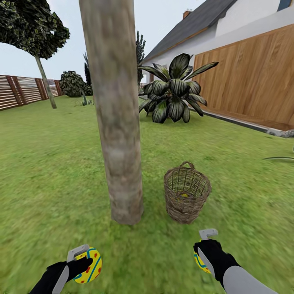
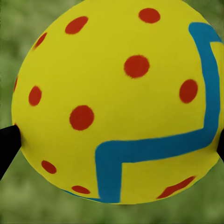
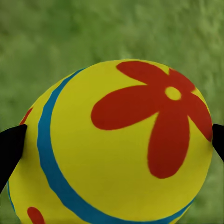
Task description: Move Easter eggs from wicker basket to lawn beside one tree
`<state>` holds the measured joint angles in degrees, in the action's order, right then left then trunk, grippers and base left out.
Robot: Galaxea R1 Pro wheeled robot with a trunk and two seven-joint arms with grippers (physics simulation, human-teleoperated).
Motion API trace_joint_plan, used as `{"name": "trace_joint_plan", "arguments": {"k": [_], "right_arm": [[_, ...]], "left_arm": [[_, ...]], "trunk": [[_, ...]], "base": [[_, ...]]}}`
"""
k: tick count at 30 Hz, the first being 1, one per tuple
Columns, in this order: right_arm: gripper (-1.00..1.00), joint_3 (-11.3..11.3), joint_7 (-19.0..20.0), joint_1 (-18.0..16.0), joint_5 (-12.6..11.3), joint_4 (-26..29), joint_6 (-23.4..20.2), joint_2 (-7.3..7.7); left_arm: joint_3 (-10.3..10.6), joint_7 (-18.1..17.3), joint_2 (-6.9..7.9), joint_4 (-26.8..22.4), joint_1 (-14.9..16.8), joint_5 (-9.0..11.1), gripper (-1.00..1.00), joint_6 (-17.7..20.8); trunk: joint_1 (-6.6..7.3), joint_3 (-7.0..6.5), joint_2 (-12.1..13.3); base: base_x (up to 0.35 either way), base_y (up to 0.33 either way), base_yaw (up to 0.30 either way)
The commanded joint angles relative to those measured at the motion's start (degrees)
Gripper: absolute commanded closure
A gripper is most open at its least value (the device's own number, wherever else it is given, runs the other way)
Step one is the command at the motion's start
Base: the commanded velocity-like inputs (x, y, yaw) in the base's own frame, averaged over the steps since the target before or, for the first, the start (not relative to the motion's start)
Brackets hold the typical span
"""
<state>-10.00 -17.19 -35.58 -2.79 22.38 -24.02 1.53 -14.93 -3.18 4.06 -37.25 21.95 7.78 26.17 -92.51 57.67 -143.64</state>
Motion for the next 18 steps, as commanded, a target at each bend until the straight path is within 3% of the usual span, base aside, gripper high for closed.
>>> {"name": "trace_joint_plan", "arguments": {"k": [1,15,18], "right_arm": [[1.00,-0.5,-0.3,0.0,-0.3,0.1,-0.4,0.05],[1.00,-0.5,-0.2,0.0,-0.3,-0.4,-0.4,-0.02],[1.00,-1.1,-0.3,0.0,-0.2,-4.8,3.3,-1.13]], "left_arm": [[-0.2,-0.2,-0.02,-0.1,0.0,0.4,1.00,0.4],[-0.2,-0.2,-0.26,0.8,0.0,0.3,1.00,0.3],[-0.3,-0.2,-0.12,1.5,0.0,0.4,1.00,0.2]], "trunk": [[-0.01,0.28,0.0],[-0.37,3.39,-0.2],[-0.45,4.05,-0.3]], "base": [[0.000,0.000,0.000],[0.000,0.000,0.000],[0.000,0.000,0.000]]}}
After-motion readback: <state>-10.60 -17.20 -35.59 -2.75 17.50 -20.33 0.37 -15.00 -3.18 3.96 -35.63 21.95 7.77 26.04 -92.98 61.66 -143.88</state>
